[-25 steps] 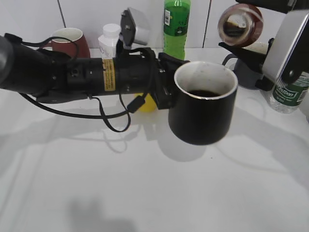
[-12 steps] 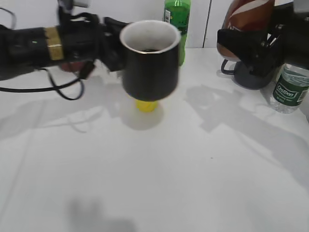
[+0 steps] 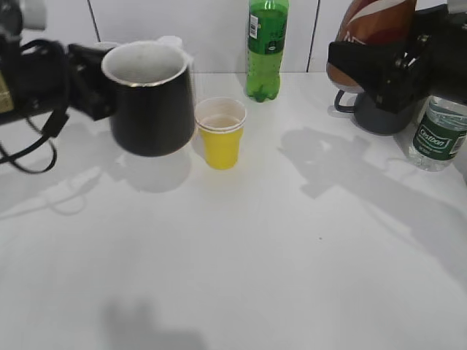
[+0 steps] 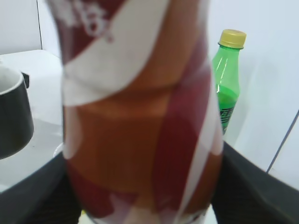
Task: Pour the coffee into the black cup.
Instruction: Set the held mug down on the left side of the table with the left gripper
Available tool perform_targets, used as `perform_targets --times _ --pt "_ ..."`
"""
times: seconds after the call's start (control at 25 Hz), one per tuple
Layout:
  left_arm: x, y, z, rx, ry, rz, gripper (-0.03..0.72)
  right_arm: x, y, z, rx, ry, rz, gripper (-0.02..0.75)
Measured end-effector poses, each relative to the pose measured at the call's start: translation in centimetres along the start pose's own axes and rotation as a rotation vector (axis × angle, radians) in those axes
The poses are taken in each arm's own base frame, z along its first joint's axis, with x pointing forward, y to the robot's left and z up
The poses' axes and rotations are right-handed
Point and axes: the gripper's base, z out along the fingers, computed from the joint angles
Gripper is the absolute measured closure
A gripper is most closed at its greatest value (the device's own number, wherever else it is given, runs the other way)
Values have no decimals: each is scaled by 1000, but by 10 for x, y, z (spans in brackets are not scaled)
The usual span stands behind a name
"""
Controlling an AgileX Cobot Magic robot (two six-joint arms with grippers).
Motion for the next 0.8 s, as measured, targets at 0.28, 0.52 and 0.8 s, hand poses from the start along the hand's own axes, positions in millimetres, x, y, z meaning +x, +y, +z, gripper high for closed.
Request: perform_targets --times 0.28,0.52,0.8 --pt "34 -3 -28 -228 30 -26 651 0 0 0 2 -1 3 193" --pt "54 5 -35 -383 22 -80 651 0 0 0 3 -2 4 193" --pt "85 15 -32 -483 28 -128 651 0 0 0 3 -2 5 193"
